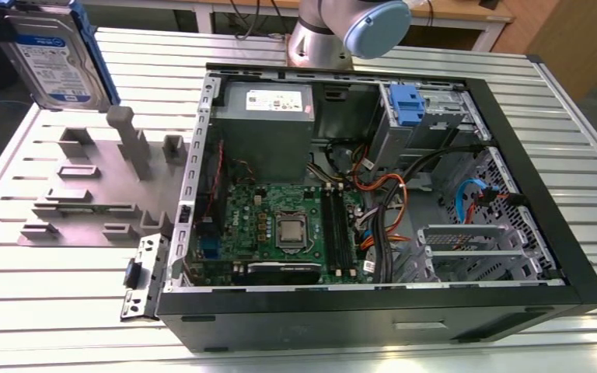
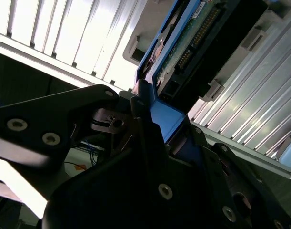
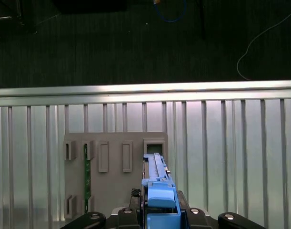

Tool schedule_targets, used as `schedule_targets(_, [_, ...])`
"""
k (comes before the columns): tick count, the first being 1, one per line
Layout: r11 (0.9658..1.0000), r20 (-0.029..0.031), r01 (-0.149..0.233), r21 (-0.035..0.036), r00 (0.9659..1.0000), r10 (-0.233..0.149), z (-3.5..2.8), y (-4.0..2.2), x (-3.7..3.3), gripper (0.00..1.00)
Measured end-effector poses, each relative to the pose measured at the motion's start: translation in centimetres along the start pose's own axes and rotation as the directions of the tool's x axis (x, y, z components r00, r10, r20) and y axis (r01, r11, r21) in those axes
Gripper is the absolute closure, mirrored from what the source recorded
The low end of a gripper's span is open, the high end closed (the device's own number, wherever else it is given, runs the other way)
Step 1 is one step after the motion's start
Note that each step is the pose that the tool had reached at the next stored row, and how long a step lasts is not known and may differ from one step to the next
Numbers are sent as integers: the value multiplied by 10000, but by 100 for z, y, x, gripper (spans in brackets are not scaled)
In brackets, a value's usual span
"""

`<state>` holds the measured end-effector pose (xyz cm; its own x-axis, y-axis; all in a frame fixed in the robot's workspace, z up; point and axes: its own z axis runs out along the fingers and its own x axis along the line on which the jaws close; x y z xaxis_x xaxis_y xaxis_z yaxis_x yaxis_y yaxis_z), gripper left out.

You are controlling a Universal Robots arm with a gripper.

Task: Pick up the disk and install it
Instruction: 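Pick up the disk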

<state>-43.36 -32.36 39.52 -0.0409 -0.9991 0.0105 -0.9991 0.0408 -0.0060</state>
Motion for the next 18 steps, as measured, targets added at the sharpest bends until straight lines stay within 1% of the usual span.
schedule_targets(5, [10000,0,0,-1,10000,0,-10,0,0,64])
schedule_targets(6, [10000,0,0,1,10000,0,-22,0,0,64])
schedule_targets(14, [10000,0,0,0,10000,0,-24,0,0,64])
schedule_targets(18, [10000,0,1,0,10000,-1,-53,0,1,64])
